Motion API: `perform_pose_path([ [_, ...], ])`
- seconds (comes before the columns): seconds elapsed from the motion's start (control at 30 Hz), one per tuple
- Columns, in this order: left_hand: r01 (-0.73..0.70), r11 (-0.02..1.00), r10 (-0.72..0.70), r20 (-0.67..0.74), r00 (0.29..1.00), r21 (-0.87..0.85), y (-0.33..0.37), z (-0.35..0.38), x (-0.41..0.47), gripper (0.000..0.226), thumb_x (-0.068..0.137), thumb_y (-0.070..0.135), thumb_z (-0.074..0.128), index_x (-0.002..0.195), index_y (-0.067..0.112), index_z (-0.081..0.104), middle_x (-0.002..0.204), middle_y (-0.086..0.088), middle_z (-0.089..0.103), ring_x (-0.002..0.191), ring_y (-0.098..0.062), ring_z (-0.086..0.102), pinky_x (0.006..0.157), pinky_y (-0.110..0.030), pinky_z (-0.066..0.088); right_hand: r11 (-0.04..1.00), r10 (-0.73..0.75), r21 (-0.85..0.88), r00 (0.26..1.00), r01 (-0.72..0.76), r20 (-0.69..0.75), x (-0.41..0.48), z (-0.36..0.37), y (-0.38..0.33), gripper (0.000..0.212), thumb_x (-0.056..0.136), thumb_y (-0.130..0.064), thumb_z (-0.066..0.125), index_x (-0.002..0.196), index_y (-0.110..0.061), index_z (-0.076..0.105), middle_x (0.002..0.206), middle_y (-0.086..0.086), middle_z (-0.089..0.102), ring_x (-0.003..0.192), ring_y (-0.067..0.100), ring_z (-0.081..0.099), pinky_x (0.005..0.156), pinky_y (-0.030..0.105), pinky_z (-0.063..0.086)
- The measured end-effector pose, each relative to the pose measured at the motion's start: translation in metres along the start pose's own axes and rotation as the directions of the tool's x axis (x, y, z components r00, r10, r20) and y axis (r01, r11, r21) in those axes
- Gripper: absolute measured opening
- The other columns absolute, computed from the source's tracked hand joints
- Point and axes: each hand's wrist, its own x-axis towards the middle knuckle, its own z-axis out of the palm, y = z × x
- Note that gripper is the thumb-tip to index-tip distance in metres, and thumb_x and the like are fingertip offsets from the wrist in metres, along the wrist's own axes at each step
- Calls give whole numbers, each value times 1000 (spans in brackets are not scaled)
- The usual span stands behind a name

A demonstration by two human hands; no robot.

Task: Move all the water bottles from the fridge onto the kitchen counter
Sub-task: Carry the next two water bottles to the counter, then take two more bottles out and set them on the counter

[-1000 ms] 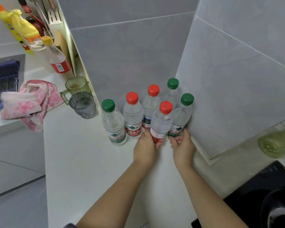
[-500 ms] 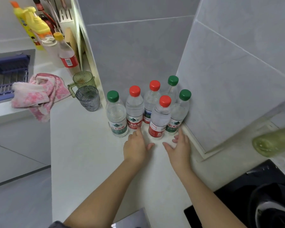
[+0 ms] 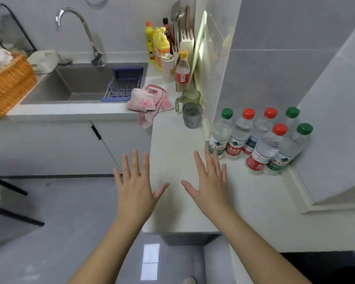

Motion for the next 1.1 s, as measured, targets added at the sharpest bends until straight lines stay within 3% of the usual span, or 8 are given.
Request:
perform_pose_path([
  [0.17, 165, 982, -172, -80, 982, -91, -82, -49, -51, 94, 84, 73, 33, 155, 16, 8, 162, -13, 7, 149, -35, 1, 115, -58, 16, 976, -220, 3, 974, 220, 56, -6, 4, -100, 79, 91, -67, 20, 155, -32, -10, 163, -1, -20, 147, 19, -27, 120, 47, -10],
  [0.33, 252, 965, -260, -138, 956, -70, -159, -100, -117, 93, 83, 69, 37, 155, 17, 6, 162, -12, 5, 149, -34, 0, 116, -56, 14, 938, -345, 46, 937, 342, 61, -45, 10, -198, 78, 97, -60, 36, 156, -32, -7, 163, -1, -19, 147, 19, -26, 120, 44, -13],
  [0.63, 380, 925, -367, -220, 904, 21, -285, -185, -273, 86, 86, 69, 33, 151, 15, 18, 158, -15, 21, 147, -37, 12, 110, -61, 26, 842, -527, 147, 850, 519, 12, -161, 27, -364, 76, 97, -57, 39, 156, -32, -2, 164, -3, -15, 149, 17, -23, 121, 45, -8],
  [0.83, 488, 872, -454, -294, 841, 48, -340, -234, -344, 81, 87, 64, 31, 148, 12, 29, 154, -15, 29, 145, -36, 20, 110, -61, 27, 694, -707, 188, 708, 695, -9, -197, 36, -452, 74, 94, -60, 30, 155, -34, -3, 165, -3, -3, 151, 16, -14, 121, 42, -7],
  [1.1, 706, 705, -638, -369, 676, 75, -393, -269, -436, 81, 88, 66, 28, 151, 16, 27, 155, -12, 28, 147, -31, 16, 114, -56, 20, 407, -891, 274, 446, 871, -92, -243, 56, -562, 67, 93, -55, 36, 151, -25, 22, 159, 5, 28, 149, 26, 20, 118, 47, 17],
])
